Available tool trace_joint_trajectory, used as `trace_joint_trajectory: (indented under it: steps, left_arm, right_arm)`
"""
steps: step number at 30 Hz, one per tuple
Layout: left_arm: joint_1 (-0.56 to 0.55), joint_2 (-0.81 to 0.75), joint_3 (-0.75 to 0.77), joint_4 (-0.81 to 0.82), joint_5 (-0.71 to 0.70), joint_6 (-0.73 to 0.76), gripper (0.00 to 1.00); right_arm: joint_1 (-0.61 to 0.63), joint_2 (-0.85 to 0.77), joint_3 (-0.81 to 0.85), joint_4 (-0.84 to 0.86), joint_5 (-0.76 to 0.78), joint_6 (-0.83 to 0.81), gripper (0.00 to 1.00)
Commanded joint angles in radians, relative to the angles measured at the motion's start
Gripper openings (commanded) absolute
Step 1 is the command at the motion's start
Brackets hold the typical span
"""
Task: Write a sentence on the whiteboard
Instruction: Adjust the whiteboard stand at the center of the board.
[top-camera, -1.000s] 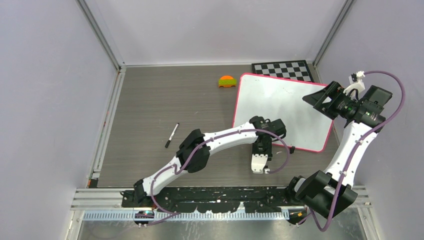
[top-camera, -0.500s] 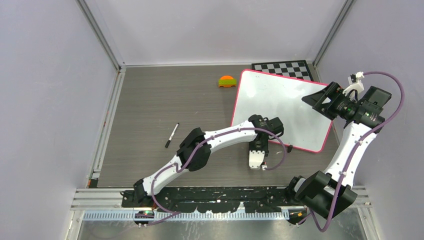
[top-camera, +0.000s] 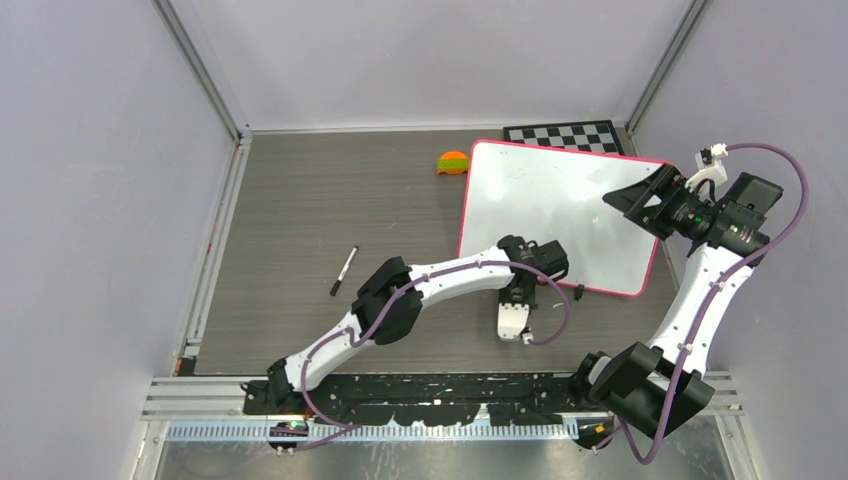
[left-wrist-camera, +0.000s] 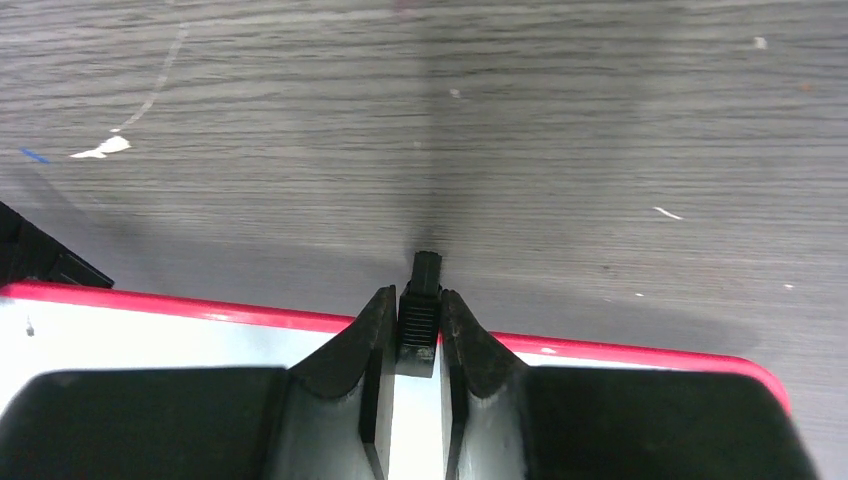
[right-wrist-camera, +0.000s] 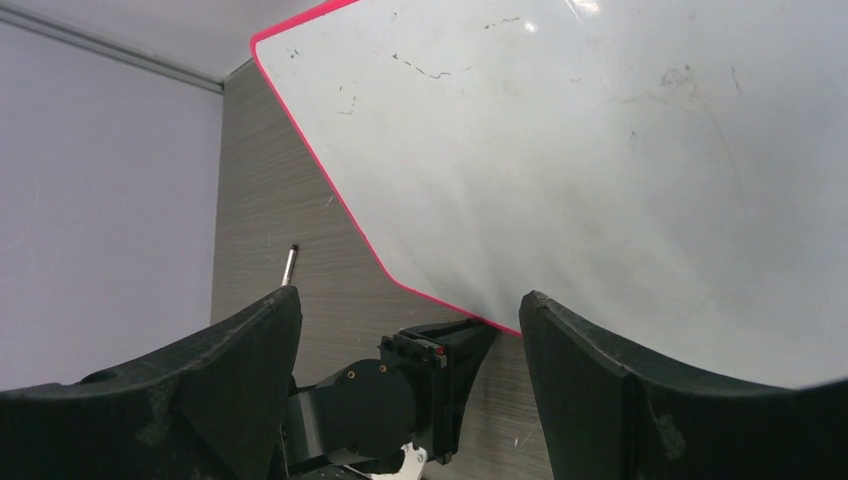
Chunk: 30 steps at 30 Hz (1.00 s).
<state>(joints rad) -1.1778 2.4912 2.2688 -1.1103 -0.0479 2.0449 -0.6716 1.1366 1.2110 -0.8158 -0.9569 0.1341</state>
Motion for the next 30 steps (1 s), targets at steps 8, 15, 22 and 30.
trace_joint_trajectory:
  steps: [8, 15, 22, 30]
  left_arm:
    - [0.020, -0.114, -0.117, -0.192, -0.153, -0.130, 0.00]
    - [-0.003, -0.137, -0.181, -0.275, -0.226, -0.270, 0.00]
    - [-0.005, -0.098, -0.113, -0.416, -0.247, -0.470, 0.00]
    - [-0.008, -0.010, 0.028, -0.571, -0.184, -0.617, 0.00]
  right_arm:
    - [-0.006, -0.033, 0.001, 0.018, -0.038, -0.010, 0.84]
    - [-0.006, -0.037, 0.000, 0.018, -0.044, -0.012, 0.84]
    - [-0.006, -0.047, -0.001, 0.016, -0.076, -0.013, 0.84]
    - [-0.006, -0.055, -0.002, 0.017, -0.094, -0.017, 0.85]
